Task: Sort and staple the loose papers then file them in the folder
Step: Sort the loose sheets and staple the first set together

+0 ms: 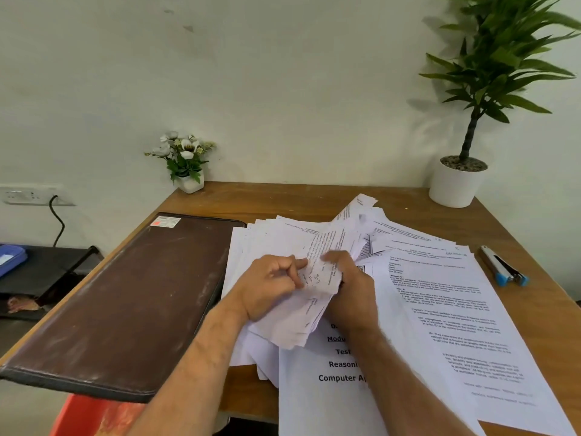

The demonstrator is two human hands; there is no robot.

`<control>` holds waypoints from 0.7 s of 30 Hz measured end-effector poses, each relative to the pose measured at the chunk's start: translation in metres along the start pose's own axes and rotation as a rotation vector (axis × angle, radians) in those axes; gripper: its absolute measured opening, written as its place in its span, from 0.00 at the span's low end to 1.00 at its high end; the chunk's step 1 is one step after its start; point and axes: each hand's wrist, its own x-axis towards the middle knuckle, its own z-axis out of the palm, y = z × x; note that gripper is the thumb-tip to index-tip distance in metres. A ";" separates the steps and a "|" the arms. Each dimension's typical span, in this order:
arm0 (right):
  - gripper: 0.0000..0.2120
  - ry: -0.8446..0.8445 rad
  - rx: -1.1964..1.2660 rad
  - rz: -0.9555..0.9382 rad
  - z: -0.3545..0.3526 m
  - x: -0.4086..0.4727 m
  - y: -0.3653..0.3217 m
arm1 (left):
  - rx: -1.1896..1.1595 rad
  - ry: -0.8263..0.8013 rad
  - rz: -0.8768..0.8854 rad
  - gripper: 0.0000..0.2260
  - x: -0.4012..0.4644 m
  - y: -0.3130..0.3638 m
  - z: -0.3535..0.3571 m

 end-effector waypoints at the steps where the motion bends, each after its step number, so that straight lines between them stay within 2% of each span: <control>1: 0.21 0.029 0.014 0.009 0.001 0.001 0.002 | -0.065 0.037 -0.003 0.09 0.003 0.001 -0.005; 3: 0.16 0.065 0.060 0.034 0.001 0.000 0.005 | -0.043 0.261 -0.115 0.10 0.016 -0.001 -0.016; 4: 0.16 0.076 0.088 0.041 0.001 -0.001 0.006 | 0.099 0.368 -0.218 0.10 0.026 -0.005 -0.020; 5: 0.16 0.081 0.109 0.050 0.002 -0.002 0.007 | 0.290 0.405 -0.329 0.13 0.034 -0.011 -0.022; 6: 0.16 0.076 0.124 0.057 0.002 -0.003 0.007 | 0.457 0.372 -0.421 0.18 0.041 -0.018 -0.020; 8: 0.15 0.062 0.133 0.059 0.003 -0.004 0.006 | 0.645 0.310 -0.496 0.25 0.052 -0.024 -0.016; 11: 0.16 0.063 0.112 0.033 0.006 -0.003 0.005 | 0.548 0.395 -0.498 0.31 0.062 -0.023 -0.017; 13: 0.15 0.053 0.102 0.032 0.006 -0.002 0.005 | 0.412 0.465 -0.501 0.31 0.064 -0.020 -0.020; 16: 0.11 0.037 0.145 0.064 0.003 -0.003 0.006 | 0.378 0.542 -0.510 0.20 0.059 -0.023 -0.019; 18: 0.09 0.048 0.188 0.080 0.001 -0.001 0.005 | 0.359 0.658 -0.523 0.12 0.050 -0.026 -0.023; 21: 0.08 0.083 0.211 0.103 0.000 0.004 0.004 | 0.235 0.787 -0.538 0.10 0.037 -0.028 -0.038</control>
